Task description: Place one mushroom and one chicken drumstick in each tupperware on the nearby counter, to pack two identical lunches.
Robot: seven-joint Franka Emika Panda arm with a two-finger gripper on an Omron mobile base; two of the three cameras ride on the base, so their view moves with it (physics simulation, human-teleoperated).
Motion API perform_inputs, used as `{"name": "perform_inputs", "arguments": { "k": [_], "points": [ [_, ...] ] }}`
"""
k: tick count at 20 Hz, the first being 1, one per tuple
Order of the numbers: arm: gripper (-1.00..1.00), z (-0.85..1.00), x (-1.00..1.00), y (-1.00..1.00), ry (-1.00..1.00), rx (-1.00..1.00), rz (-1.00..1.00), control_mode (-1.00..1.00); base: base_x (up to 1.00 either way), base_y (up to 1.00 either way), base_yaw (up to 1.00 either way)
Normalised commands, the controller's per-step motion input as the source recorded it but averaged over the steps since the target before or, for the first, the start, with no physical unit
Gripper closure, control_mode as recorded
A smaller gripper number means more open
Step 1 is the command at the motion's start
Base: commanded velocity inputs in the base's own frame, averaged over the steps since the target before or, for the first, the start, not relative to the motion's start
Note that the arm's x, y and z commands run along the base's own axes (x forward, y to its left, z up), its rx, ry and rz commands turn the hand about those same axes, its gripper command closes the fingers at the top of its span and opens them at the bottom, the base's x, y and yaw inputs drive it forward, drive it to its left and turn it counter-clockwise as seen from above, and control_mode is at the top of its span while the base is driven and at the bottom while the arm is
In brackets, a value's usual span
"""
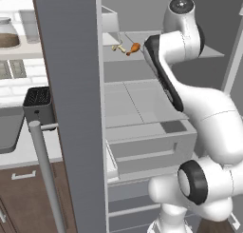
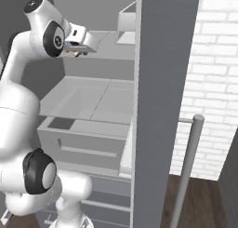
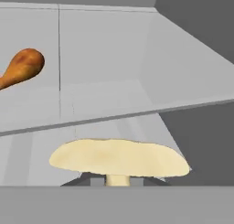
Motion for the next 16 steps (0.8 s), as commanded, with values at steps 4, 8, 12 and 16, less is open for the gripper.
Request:
{"name": "perform_inputs", "arguments": {
  "k": [4, 8, 12, 16],
  "points": [
    [1.0, -0.46, -1.0, 0.04, 0.0, -0.01, 0.04, -1.0, 0.0, 0.0, 0.0],
    [1.0, -0.71, -1.0, 0.0, 0.01, 0.0, 0.08, -1.0, 0.0, 0.0, 0.0],
    [1.0, -0.68, -0.96, 0.02, 0.03, 0.0, 0.11, -1.0, 0.0, 0.0, 0.0],
    [1.0, -0.48, -0.78, 0.0, 0.0, 0.0, 0.12, -1.0, 0.0, 0.0, 0.0]
  ]
}}
